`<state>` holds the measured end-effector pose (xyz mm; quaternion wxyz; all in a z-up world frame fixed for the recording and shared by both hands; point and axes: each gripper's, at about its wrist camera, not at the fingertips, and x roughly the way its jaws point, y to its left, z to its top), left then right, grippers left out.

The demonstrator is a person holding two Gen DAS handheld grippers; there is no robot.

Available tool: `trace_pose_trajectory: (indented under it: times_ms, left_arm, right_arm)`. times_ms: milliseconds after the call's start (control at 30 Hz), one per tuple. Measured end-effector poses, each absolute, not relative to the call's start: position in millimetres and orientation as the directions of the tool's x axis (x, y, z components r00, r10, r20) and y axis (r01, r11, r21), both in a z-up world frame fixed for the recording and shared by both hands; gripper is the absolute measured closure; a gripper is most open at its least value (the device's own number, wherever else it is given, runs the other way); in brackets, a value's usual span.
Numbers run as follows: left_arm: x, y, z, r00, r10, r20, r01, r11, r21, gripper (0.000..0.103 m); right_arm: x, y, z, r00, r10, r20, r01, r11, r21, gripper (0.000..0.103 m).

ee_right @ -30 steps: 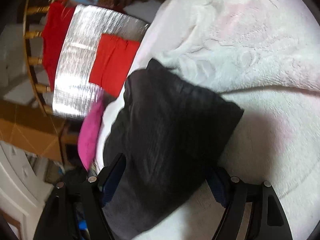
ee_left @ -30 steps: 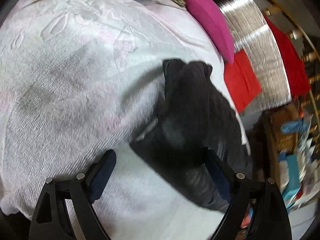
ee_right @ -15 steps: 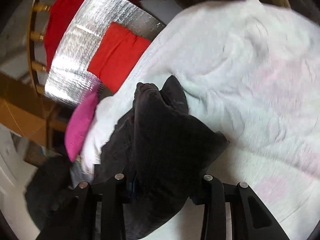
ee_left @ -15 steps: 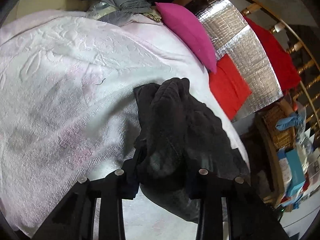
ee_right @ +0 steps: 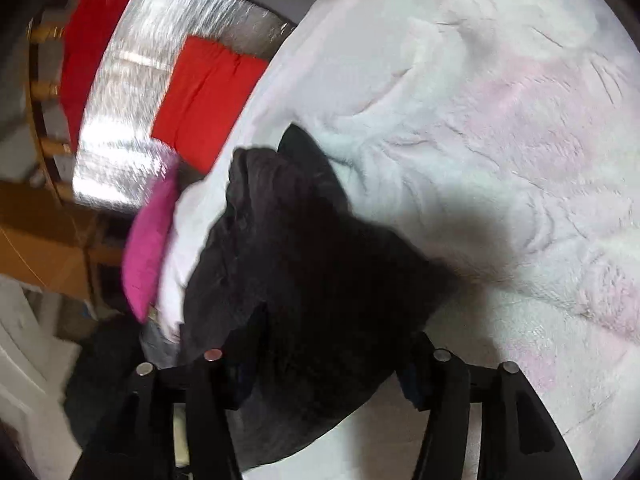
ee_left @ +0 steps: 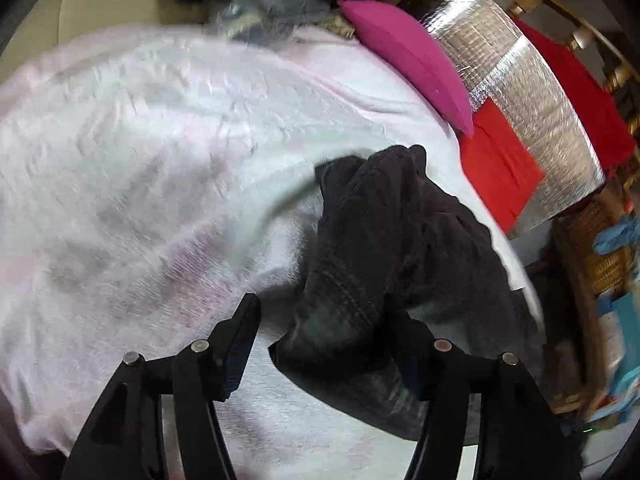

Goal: Fold large clothes

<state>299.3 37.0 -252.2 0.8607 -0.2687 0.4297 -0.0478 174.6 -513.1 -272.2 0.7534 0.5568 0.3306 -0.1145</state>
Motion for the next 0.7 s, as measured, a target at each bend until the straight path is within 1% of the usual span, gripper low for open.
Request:
trace_pose_trajectory:
  times_ms: [33,67,133,233,300,367,433,500,600,700]
  left_arm:
    - [297,33,-249,0.639,-0.278,-0.717,-0.141,0.874,-0.465,0.037]
    - [297,29,-244,0.654,-0.238,-0.718,-0.131,0.9,-0.417,0.037]
    - [292,19,-235,0.68,-0.17,-0.713,-0.104,0.941,-0.323,0.036]
    - [290,16,-233,0.689,-0.143,-0.71,-0.087,0.957,-0.277,0.036]
    - [291,16,-233,0.696,-0.119,-0.708,-0.09,0.964,-0.25,0.036]
    - [292,15,-232,0.703,-0.099,-0.704,-0.089,0.97,-0.225,0.036]
    - [293,13,-230,0.713,-0.07,-0.698,-0.093,0.977,-0.193,0.036]
    - [293,12,-229,0.717,-0.057,-0.695,-0.09,0.981,-0.173,0.036]
    - [296,10,-229,0.719,-0.04,-0.694,-0.093,0.984,-0.153,0.036]
    - [295,10,-229,0.72,-0.034,-0.693,-0.092,0.985,-0.143,0.036]
  right_arm:
    - [172,-517,-274,0.762,0.197,-0.616,0.538,0.335,0.773,0.04]
    - [170,-517,-276,0.766,0.199,-0.612,0.539,0.321,0.779,0.036]
    - [170,-520,-280,0.771,0.197,-0.605,0.543,0.294,0.787,0.035]
    - [175,-521,-286,0.777,0.193,-0.599,0.536,0.296,0.791,0.036]
    - [179,-518,-284,0.771,0.166,-0.615,0.544,0.333,0.771,0.045]
    - [185,-513,-279,0.76,0.145,-0.633,0.55,0.376,0.746,0.059]
    - [186,-506,-265,0.763,0.104,-0.638,0.539,0.441,0.717,0.064]
    - [187,-494,-246,0.775,0.054,-0.63,0.514,0.525,0.678,0.067]
    - [186,-479,-225,0.804,0.03,-0.593,0.457,0.607,0.65,0.068]
    - [187,-481,-232,0.772,0.026,-0.635,0.492,0.608,0.623,0.068]
